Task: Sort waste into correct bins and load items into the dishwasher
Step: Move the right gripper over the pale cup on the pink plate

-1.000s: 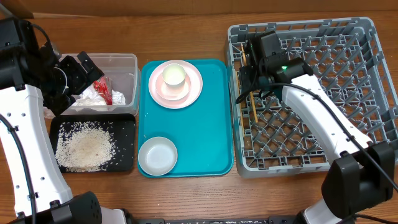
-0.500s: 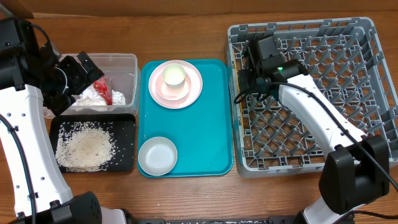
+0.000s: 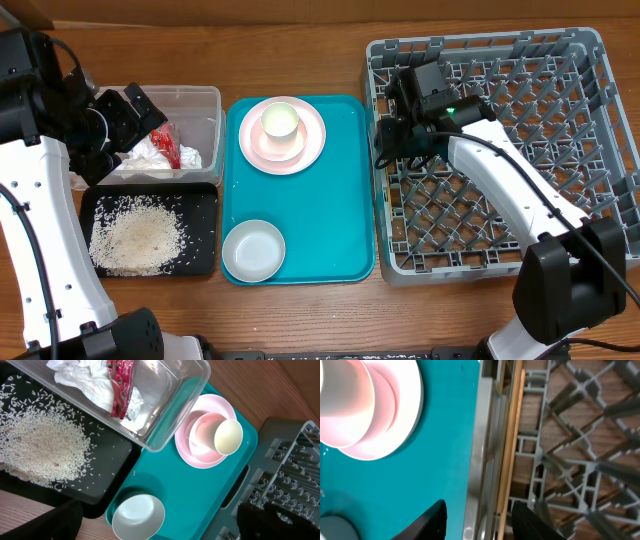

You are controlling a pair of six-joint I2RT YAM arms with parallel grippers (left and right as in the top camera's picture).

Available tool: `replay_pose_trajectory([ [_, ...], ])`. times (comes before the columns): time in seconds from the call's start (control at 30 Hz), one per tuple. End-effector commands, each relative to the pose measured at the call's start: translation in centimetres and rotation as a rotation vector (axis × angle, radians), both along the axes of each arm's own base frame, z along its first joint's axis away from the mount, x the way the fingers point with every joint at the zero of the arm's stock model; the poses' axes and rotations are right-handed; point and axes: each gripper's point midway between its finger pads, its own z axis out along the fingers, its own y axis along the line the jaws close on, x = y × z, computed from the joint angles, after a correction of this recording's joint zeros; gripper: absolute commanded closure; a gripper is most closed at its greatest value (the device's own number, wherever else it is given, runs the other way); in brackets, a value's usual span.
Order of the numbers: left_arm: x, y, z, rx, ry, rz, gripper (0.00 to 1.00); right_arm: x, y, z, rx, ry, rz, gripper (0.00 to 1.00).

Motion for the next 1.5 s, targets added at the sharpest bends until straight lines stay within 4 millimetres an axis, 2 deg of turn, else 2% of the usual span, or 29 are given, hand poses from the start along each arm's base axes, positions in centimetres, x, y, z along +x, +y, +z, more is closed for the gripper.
replay_pose_trajectory([
  [0.0,0.1,0.1,0.5,0.006,-0.02,-0.015,0.0,-0.4,0.1,-0.2,0.018,0.028,-0.023,0.56],
  [0.2,0.1,0.1,0.5,0.006,-0.02,-0.015,0.0,-0.1,0.2,0.0,0.025,0.018,-0.034,0.57],
  [0.33,0.1,0.1,0.5,0.006,-0.02,-0.015,0.0,0.6,1.8,1.2,0.038,-0.037,-0.012,0.62],
  [0.47,0.1,0.1,0.5,0.006,-0.02,-0.015,0.0,0.1,3.9,4.7,0.008,-0.08,0.102,0.62],
  [0.57,0.1,0.1,0.5,0.006,-0.02,-0.015,0.0,0.0,4.8,8.9,-0.003,-0.124,0.134,0.62],
  [0.67,0.1,0.0,0.5,0.006,-0.02,-0.015,0.0,-0.2,6.8,12.9,0.014,-0.212,0.213,0.61],
  [0.73,0.1,0.1,0.5,0.006,-0.02,-0.015,0.0,-0.4,8.4,14.6,0.021,-0.271,0.271,0.57],
  [0.83,0.1,0.1,0.5,0.006,-0.02,-0.015,0.0,-0.6,11.0,15.7,0.025,-0.353,0.344,0.57],
  [0.9,0.1,0.1,0.5,0.006,-0.02,-0.015,0.0,-0.9,13.2,15.3,0.027,-0.38,0.408,0.57],
  [0.93,0.1,0.1,0.5,0.006,-0.02,-0.015,0.0,-1.0,14.2,14.9,0.025,-0.384,0.429,0.6],
  [1.03,0.1,0.1,0.5,0.006,-0.02,-0.015,0.0,-1.1,17.1,12.7,-0.005,-0.394,0.467,0.66],
  [1.07,0.1,0.1,0.5,0.006,-0.02,-0.015,0.0,-1.0,17.9,11.8,-0.021,-0.399,0.477,0.6],
  [1.17,0.1,0.1,0.5,0.006,-0.02,-0.015,0.0,-0.8,20.2,9.2,-0.035,-0.393,0.522,0.34],
  [1.2,0.1,0.1,0.5,0.006,-0.02,-0.015,0.0,-0.8,20.7,8.3,-0.038,-0.384,0.53,0.31],
  [1.33,0.1,0.1,0.5,0.006,-0.02,-0.015,0.0,-0.1,21.8,5.5,-0.05,-0.363,0.539,0.32],
  [1.47,0.1,0.1,0.5,0.006,-0.02,-0.015,0.0,0.9,22.4,3.5,-0.054,-0.357,0.535,0.37],
])
